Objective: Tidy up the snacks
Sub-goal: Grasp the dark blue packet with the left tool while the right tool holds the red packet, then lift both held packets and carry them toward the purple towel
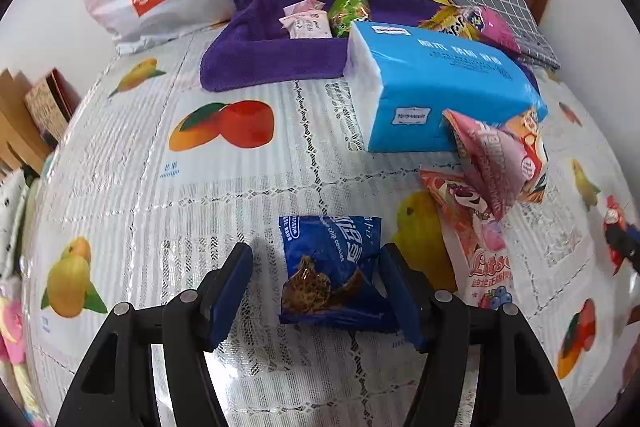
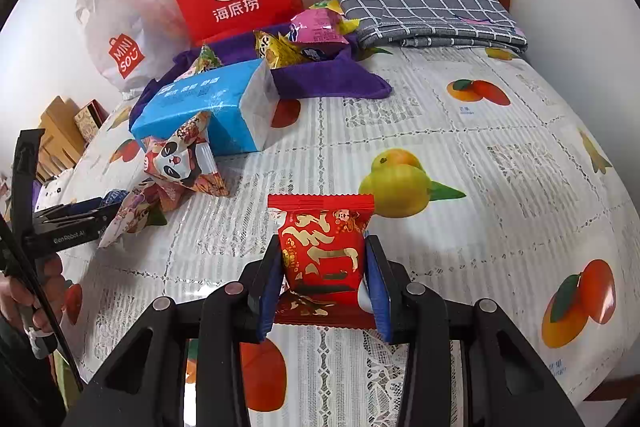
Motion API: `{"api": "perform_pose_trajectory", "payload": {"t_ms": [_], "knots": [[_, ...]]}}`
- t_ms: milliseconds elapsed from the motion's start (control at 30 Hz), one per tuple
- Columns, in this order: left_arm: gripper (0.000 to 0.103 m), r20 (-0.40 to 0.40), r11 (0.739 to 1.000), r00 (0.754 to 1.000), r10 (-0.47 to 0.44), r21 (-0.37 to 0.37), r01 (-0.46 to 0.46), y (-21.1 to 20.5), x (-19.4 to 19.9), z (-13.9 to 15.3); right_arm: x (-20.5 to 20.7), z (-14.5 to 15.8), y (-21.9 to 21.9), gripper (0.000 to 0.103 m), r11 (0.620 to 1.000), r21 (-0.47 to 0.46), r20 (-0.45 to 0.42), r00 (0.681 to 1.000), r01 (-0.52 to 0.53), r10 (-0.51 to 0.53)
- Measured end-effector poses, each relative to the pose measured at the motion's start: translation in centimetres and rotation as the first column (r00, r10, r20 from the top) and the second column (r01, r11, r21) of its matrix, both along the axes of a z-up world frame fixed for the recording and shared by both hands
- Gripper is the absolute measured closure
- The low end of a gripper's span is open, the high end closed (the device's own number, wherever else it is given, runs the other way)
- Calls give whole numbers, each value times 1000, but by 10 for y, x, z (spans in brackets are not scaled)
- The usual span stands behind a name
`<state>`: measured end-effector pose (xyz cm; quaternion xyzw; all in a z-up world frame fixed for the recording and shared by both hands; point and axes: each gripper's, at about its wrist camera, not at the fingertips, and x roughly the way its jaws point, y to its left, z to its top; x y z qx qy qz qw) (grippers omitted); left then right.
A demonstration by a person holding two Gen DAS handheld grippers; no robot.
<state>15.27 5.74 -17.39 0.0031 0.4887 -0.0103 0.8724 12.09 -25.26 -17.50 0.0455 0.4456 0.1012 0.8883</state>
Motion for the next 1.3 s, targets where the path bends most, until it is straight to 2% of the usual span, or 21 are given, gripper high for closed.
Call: {"api": "perform_pose_trajectory", "payload": {"t_ms": [100, 200, 300, 433, 700, 833, 1000, 1300], "knots": [[42, 21, 1000, 1000, -10, -5, 10, 1, -3, 0, -1, -1, 1, 64, 1000, -4, -5, 1000, 1, -1], [59, 36, 1000, 999, -26, -5, 26, -1, -5, 1, -1, 0, 3, 64, 1000, -9, -7, 1000, 2, -2], [61, 32, 999, 999, -35, -16, 35, 0, -6, 3, -4, 6, 6, 64, 1000, -10, 6, 1000, -3, 3], [62, 24, 995, 999, -23, -100, 25, 10, -12, 6, -8, 15, 12, 64, 1000, -20, 28, 999, -15, 16], [62, 39, 986, 999, -6, -166, 13, 24, -27, 18, -16, 32, 32, 64, 999, -7, 49, 998, -49, 50], [62, 55, 985, 998, -18, -172, 27, 22, -32, 28, -20, 42, 45, 64, 998, -13, 62, 996, -61, 61], [62, 63, 967, 998, -29, -252, 44, 20, -33, 43, -21, 54, 58, 64, 997, -13, 63, 995, -70, 71], [62, 118, 964, 992, -51, -255, 80, 6, -35, 75, -24, 82, 71, 64, 996, -31, 122, 989, -81, 84]]}}
